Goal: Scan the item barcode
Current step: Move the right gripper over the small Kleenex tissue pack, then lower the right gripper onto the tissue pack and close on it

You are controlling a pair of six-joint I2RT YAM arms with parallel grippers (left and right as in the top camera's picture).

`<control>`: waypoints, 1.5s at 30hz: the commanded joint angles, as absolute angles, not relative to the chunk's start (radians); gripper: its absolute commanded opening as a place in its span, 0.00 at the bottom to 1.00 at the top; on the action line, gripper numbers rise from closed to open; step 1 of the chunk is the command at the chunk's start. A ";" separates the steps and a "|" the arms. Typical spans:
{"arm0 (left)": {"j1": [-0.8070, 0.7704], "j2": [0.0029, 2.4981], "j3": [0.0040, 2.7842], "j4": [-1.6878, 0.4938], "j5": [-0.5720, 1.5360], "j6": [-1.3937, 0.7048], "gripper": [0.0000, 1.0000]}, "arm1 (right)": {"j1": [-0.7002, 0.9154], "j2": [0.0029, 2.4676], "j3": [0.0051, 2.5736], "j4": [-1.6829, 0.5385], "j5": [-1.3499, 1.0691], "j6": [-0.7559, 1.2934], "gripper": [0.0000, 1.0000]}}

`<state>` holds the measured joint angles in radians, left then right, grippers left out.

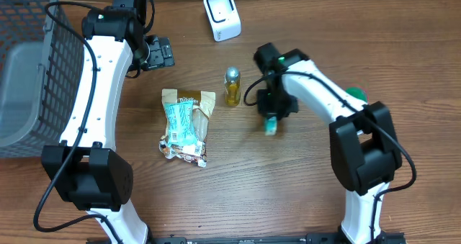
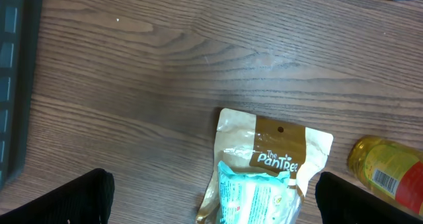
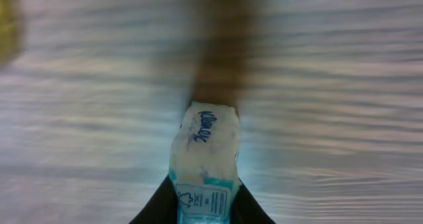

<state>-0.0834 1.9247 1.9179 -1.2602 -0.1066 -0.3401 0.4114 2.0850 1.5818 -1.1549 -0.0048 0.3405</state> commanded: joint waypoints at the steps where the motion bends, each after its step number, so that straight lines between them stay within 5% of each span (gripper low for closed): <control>1: -0.085 1.923 1.933 -1.259 -0.115 -0.336 1.00 | 0.370 2.055 1.610 -1.167 0.084 0.345 0.18; 11: -0.085 1.923 1.933 -1.259 -0.114 -0.336 1.00 | 0.361 2.055 1.610 -1.177 0.102 0.345 0.25; 18: -0.085 1.923 1.933 -1.259 -0.114 -0.336 1.00 | 0.360 2.055 1.610 -1.173 0.059 0.345 0.53; 26: -0.085 1.923 1.933 -1.259 -0.114 -0.336 1.00 | 0.360 2.055 1.610 -1.173 0.059 0.345 0.43; 45: -0.085 1.922 1.933 -1.259 -0.114 -0.336 1.00 | 0.356 2.055 1.689 -1.285 -0.006 0.342 0.53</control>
<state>-0.0834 1.9247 1.9179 -1.2602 -0.1066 -0.3401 0.3557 2.0842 1.6699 -1.2778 0.0414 0.3397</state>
